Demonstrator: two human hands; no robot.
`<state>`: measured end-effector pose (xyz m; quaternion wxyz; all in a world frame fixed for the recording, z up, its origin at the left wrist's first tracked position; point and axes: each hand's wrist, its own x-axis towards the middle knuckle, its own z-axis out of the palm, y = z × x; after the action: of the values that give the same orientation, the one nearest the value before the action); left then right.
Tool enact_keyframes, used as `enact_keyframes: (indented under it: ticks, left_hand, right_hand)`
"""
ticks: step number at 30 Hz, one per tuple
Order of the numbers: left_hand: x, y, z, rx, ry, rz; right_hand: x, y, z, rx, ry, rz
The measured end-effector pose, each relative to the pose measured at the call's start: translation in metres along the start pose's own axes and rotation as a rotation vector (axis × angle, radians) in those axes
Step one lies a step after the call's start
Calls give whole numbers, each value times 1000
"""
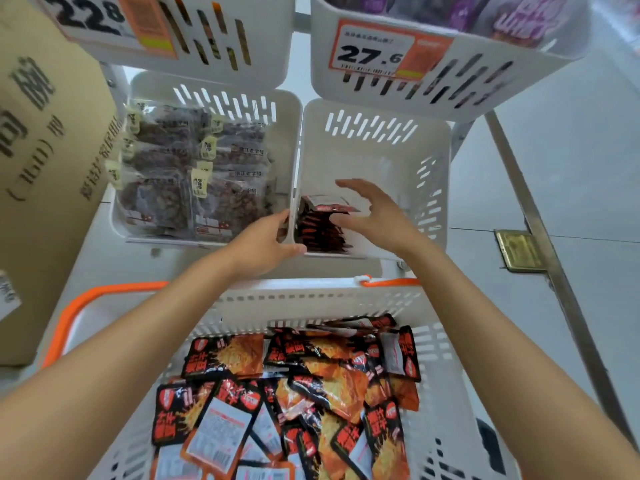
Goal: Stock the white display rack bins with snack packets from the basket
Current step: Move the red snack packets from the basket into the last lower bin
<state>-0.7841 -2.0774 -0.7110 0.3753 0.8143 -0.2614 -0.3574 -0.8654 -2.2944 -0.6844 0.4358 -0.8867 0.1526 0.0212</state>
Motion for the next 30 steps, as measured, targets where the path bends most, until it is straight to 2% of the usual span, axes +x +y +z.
enact_keyframes:
  ticks: [3, 6, 8, 10, 12, 13, 14, 17, 19, 22, 25, 27, 29, 30]
  left_hand:
    - [-25, 12, 8, 77, 15, -25]
    - [-59, 25, 22, 118, 101, 56]
    - [-84, 27, 30, 128, 214, 121]
    - [-109, 22, 35, 151, 340, 179]
    - [-136, 11, 43, 152, 434, 210]
    - [-151, 4, 48, 140, 461, 199]
    - [-163, -5, 53, 124, 472, 173]
    - [-192, -37, 66, 18, 408, 13]
    - [-202, -55, 73, -55, 356, -84]
    - [-212, -66, 80, -161, 309, -173]
    - [-218, -62, 85, -295, 274, -233]
    - [-223, -50, 92, -476, 119, -310]
    - [-225, -38, 104, -727, -33, -405]
    - [-225, -33, 110, -858, -25, -432]
  right_hand:
    - [-69, -24, 6, 34, 206, -163]
    - [-146, -23, 37, -132, 200, -230]
    - [-177, -8, 65, -182, 72, -105]
    - [-191, 23, 94, -244, -192, 100]
    - [-202, 59, 122, -385, -434, 213]
    - [-207, 76, 135, -465, -468, 207]
    - [-211, 86, 144, -535, -430, 176]
    - [-209, 96, 151, -728, -217, 48]
    - [-200, 91, 146, -751, -215, 9]
    - [-190, 83, 143, -636, -292, 15]
    - [-198, 58, 141, -492, -69, 14]
    - [-214, 30, 147, -322, 32, 1]
    - [-234, -4, 158, -233, -5, -106]
    - [-244, -21, 163, -224, -86, -174]
